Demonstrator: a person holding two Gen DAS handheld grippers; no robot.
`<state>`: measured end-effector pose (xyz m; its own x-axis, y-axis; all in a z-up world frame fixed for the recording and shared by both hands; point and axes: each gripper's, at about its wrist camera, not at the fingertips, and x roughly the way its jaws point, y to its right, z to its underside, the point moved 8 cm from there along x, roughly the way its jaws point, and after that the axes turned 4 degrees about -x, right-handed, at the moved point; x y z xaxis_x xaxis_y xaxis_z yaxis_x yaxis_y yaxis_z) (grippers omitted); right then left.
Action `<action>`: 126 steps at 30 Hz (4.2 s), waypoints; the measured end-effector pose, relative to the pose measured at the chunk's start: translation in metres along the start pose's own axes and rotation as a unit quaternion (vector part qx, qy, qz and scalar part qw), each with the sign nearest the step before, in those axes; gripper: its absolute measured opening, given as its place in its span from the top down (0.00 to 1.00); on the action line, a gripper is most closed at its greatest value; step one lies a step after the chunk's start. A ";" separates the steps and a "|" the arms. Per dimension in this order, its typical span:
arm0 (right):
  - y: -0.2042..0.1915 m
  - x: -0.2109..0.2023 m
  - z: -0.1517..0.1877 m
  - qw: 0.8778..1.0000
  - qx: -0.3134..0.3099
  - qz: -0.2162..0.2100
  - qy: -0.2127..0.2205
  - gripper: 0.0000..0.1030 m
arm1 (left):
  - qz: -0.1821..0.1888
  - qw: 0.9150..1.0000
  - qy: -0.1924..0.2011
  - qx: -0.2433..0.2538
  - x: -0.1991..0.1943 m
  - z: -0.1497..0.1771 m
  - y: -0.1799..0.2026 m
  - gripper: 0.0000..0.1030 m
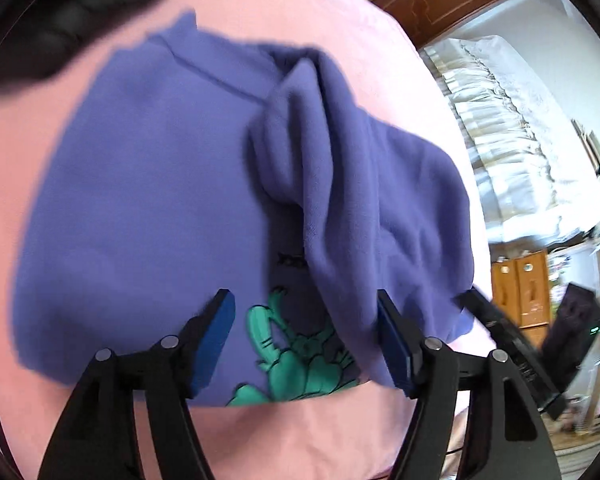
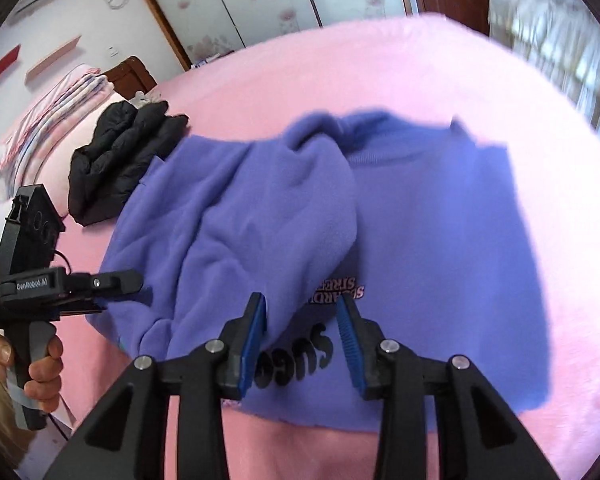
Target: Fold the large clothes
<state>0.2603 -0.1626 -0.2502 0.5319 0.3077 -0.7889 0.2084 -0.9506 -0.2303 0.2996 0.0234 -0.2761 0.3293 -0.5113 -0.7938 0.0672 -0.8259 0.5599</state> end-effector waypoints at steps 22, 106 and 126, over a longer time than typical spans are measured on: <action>0.013 0.051 -0.060 0.994 0.031 0.094 0.042 0.96 | -0.109 0.984 0.136 0.025 0.026 -0.061 0.012 0.82; -0.111 0.024 -0.030 0.987 -0.094 0.078 0.102 0.94 | 0.136 0.957 0.181 -0.183 -0.009 0.026 -0.108 0.40; -0.101 0.064 0.000 0.993 -0.085 0.059 0.052 0.94 | 0.037 0.969 0.241 -0.047 -0.047 0.028 -0.062 0.83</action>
<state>0.2737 -0.0467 -0.2774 0.6407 0.2064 -0.7395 0.2704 -0.9621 -0.0343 0.2534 0.0919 -0.2799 0.7370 -0.3784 -0.5600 0.1053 -0.7542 0.6482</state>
